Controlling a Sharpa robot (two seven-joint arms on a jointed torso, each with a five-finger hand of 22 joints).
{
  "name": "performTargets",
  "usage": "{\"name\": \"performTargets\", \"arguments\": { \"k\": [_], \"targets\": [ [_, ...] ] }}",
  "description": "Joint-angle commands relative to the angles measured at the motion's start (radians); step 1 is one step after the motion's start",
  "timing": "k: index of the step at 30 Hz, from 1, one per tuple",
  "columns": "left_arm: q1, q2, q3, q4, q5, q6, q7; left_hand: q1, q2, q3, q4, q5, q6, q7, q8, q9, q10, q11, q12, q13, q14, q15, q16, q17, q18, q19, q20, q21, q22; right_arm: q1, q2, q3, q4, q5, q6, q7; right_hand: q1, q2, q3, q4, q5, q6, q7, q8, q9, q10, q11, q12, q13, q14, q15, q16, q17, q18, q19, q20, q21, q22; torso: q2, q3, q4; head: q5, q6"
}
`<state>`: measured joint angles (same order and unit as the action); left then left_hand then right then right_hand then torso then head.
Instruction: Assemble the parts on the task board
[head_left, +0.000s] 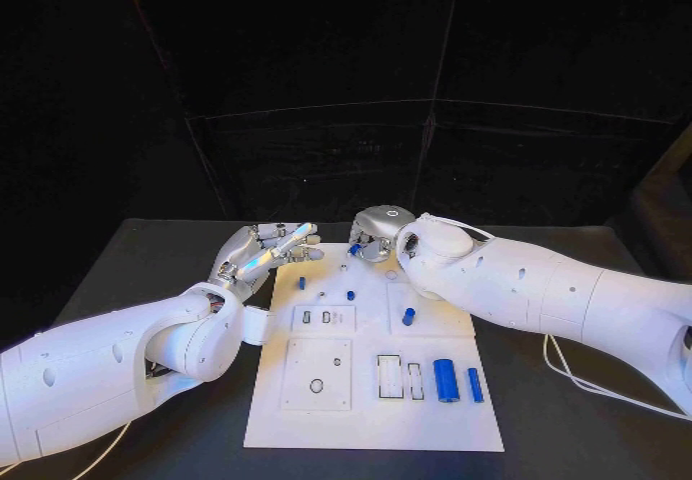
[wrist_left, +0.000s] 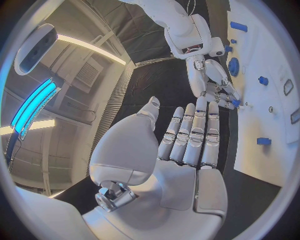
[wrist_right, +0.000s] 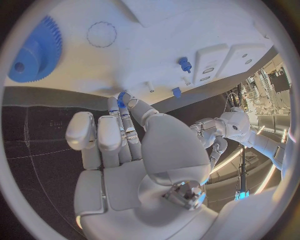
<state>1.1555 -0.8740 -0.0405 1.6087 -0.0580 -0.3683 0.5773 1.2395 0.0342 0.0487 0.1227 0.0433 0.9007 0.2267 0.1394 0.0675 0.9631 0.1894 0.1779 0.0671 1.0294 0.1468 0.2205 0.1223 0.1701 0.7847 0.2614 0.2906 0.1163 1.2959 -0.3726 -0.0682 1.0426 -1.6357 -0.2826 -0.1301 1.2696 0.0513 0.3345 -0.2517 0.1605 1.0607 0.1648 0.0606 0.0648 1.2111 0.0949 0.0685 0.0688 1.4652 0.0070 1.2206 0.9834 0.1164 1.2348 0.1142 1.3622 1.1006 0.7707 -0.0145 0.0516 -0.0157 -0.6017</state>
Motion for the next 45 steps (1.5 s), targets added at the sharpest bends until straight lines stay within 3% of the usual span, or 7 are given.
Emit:
{"name": "performTargets", "arguments": {
  "k": [1, 13, 20, 37, 45],
  "targets": [
    [0.002, 0.002, 0.001, 0.000, 0.000, 0.015, 0.001, 0.001, 0.008, -0.007, 0.000, 0.006, 0.007, 0.021, -0.005, -0.002, 0.006, 0.003, -0.007, -0.002, 0.005, 0.000, -0.004, 0.001, 0.015, 0.009, 0.002, -0.004, -0.001, 0.000, 0.004, 0.000, 0.004, -0.004, -0.024, 0.012, -0.010, 0.000, 0.007, 0.000, -0.005, -0.003, 0.004, 0.004, 0.001, -0.009, -0.001, -0.005, -0.002, 0.014, 0.003, 0.004, 0.000, -0.019, 0.001, 0.006, 0.007, 0.001, 0.000, -0.0001, 0.0009, 0.000, 0.000],
    [0.002, 0.003, 0.001, -0.003, 0.000, 0.019, -0.002, 0.001, 0.008, -0.007, 0.000, 0.006, 0.007, 0.021, -0.005, -0.002, 0.006, 0.003, -0.007, -0.002, 0.005, 0.000, -0.004, 0.001, 0.015, 0.009, 0.002, -0.004, -0.001, 0.000, 0.004, 0.000, 0.008, -0.003, -0.041, 0.019, -0.010, -0.002, 0.010, 0.001, -0.005, -0.004, 0.005, 0.004, 0.001, -0.011, 0.000, -0.005, -0.002, 0.013, 0.004, 0.006, 0.000, -0.020, 0.002, 0.006, 0.008, 0.002, 0.001, -0.0004, 0.0005, 0.001, -0.001],
    [0.002, 0.005, 0.001, -0.005, 0.000, 0.021, -0.004, 0.001, 0.008, -0.007, -0.001, 0.006, 0.007, 0.021, -0.006, -0.002, 0.006, 0.003, -0.008, -0.002, 0.005, 0.000, -0.005, 0.001, 0.015, 0.009, 0.002, -0.005, -0.002, 0.000, 0.006, 0.000, 0.007, -0.004, -0.025, 0.020, -0.011, -0.005, 0.012, 0.002, -0.004, -0.005, 0.005, 0.004, 0.001, -0.012, 0.000, -0.005, -0.002, 0.013, 0.004, 0.006, 0.000, -0.020, 0.002, 0.007, 0.008, 0.003, 0.001, -0.0006, 0.0001, 0.001, -0.003],
    [0.002, 0.006, 0.001, -0.007, 0.000, 0.022, -0.006, 0.001, 0.008, -0.007, -0.001, 0.006, 0.007, 0.021, -0.006, -0.002, 0.006, 0.003, -0.008, -0.002, 0.005, 0.000, -0.005, 0.001, 0.015, 0.009, 0.002, -0.005, -0.002, 0.000, 0.022, -0.001, -0.012, -0.005, 0.021, 0.012, -0.030, -0.061, 0.038, 0.036, -0.023, -0.089, 0.016, -0.001, -0.002, -0.107, 0.021, -0.006, -0.005, -0.005, 0.023, -0.015, -0.051, -0.007, -0.051, 0.023, -0.020, -0.056, 0.002, -0.0010, 0.0008, 0.002, -0.006],
    [0.002, 0.006, 0.001, -0.009, 0.000, 0.022, -0.007, 0.001, 0.008, -0.007, -0.001, 0.006, 0.007, 0.021, -0.006, -0.002, 0.006, 0.003, -0.008, -0.002, 0.005, 0.000, -0.005, 0.001, 0.015, 0.009, 0.002, -0.005, -0.002, 0.000, 0.021, -0.001, -0.010, 0.002, 0.010, 0.019, -0.028, -0.068, 0.039, 0.041, -0.026, -0.104, 0.013, 0.000, -0.001, -0.114, 0.021, -0.003, -0.004, -0.007, 0.023, -0.018, -0.057, -0.006, -0.056, 0.024, -0.023, -0.062, 0.002, -0.0007, -0.0007, 0.004, -0.007]
  ]
}}
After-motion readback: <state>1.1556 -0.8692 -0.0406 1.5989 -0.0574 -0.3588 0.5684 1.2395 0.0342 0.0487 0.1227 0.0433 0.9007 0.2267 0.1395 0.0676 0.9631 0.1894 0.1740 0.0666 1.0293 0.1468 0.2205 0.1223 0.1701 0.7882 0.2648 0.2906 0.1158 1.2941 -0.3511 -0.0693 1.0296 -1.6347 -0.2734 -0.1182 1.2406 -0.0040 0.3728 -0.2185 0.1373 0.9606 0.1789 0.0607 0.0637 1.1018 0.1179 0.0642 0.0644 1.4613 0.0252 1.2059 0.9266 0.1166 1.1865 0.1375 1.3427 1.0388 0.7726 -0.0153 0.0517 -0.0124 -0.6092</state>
